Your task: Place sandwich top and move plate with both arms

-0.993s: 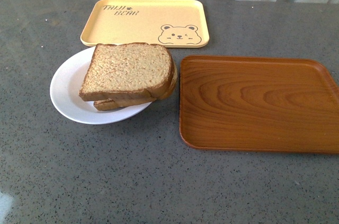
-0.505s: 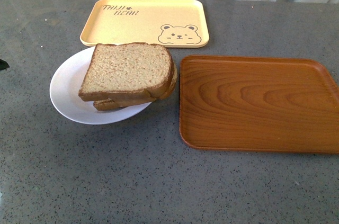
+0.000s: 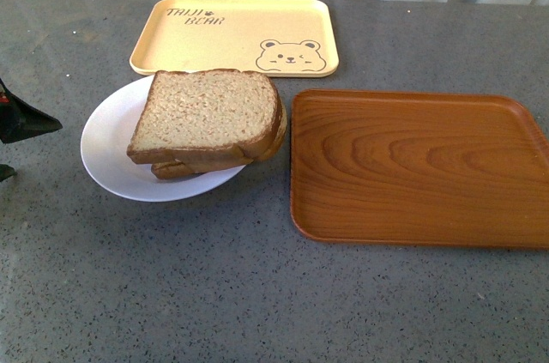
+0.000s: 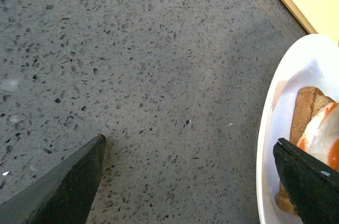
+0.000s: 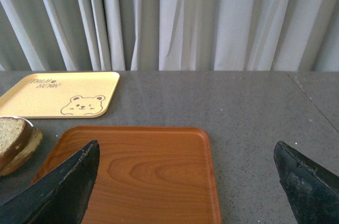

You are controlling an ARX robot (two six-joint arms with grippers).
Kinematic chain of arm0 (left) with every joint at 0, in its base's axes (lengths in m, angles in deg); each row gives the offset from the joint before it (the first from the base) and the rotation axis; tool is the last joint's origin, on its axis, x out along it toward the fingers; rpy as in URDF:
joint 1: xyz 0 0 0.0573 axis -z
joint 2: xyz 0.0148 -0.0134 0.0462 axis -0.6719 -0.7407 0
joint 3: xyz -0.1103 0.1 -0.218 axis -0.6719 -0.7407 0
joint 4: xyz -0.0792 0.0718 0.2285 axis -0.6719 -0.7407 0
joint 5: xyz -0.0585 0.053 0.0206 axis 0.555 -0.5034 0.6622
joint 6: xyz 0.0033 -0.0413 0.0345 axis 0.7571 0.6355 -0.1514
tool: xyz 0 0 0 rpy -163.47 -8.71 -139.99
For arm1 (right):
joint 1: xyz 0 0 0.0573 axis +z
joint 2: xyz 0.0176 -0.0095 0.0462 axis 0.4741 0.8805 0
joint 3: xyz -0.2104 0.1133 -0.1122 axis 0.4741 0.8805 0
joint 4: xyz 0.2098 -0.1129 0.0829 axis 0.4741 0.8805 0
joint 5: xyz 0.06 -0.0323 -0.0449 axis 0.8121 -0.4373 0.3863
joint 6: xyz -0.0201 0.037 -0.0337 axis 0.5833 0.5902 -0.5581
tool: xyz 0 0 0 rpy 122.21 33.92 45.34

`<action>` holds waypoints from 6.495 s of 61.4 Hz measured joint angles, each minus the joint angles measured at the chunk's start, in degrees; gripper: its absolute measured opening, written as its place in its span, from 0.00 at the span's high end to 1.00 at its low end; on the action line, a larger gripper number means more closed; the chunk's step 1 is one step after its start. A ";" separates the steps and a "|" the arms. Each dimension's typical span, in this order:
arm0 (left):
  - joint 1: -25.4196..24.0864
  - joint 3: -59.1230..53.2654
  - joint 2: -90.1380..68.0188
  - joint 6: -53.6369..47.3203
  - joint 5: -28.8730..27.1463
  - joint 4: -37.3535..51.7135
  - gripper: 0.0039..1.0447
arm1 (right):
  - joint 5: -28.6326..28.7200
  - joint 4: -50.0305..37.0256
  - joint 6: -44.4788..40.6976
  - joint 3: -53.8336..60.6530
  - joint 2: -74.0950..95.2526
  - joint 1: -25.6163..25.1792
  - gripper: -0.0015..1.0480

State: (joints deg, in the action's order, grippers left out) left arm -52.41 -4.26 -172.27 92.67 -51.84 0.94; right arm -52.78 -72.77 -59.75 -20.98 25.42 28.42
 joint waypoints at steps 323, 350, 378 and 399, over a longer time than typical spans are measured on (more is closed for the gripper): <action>17.18 55.47 -28.24 35.32 10.95 -11.98 0.98 | 0.00 0.00 0.00 0.00 0.00 0.00 0.09; 16.66 60.94 -31.93 34.16 11.17 -15.58 0.85 | 0.00 0.00 0.00 0.00 0.00 0.00 0.09; 14.62 60.50 -32.02 33.81 11.63 -14.78 0.37 | 0.00 0.00 0.00 0.00 0.00 0.00 0.09; 11.08 56.33 -29.92 34.56 12.74 -9.94 0.45 | 0.00 0.00 0.00 0.00 0.00 0.00 0.09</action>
State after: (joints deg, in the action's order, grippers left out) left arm -41.33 52.06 -202.19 127.23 -39.10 -9.00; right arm -52.78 -72.77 -59.75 -20.98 25.42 28.42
